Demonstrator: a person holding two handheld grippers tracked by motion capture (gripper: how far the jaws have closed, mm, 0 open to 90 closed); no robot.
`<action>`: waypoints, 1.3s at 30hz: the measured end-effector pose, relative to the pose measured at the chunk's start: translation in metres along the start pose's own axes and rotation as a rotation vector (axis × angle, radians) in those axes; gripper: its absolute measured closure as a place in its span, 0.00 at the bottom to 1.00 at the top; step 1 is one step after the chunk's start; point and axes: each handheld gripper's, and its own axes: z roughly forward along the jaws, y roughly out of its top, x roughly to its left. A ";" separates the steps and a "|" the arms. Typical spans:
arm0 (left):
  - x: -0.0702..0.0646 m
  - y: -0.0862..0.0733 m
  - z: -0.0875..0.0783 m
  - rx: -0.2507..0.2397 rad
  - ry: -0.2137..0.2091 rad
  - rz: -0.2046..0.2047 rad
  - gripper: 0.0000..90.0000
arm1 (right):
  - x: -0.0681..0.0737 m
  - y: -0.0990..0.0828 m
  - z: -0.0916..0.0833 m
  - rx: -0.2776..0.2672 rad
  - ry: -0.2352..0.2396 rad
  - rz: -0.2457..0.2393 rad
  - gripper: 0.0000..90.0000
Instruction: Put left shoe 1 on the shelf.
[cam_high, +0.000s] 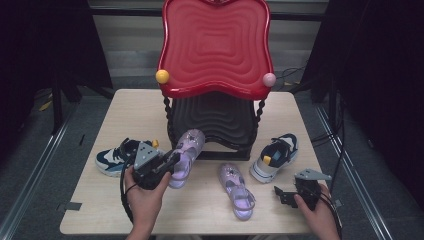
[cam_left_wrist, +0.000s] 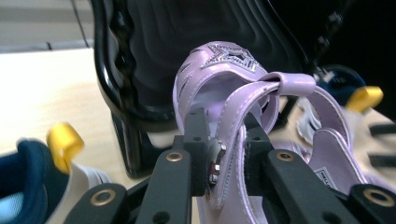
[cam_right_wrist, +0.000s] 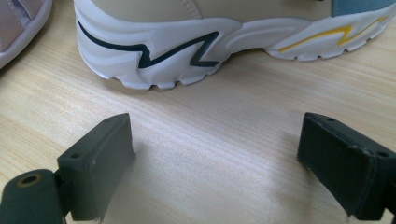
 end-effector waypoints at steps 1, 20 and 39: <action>0.000 0.000 0.000 0.000 0.000 0.000 0.86 | 0.000 0.000 0.000 0.001 0.000 0.002 0.11; -0.021 0.032 0.058 -0.141 0.130 -0.051 0.86 | 0.000 0.000 0.000 0.002 0.000 0.004 0.11; -0.019 0.038 0.099 -0.241 0.238 -0.108 0.86 | 0.001 0.000 -0.001 0.005 0.001 0.005 0.11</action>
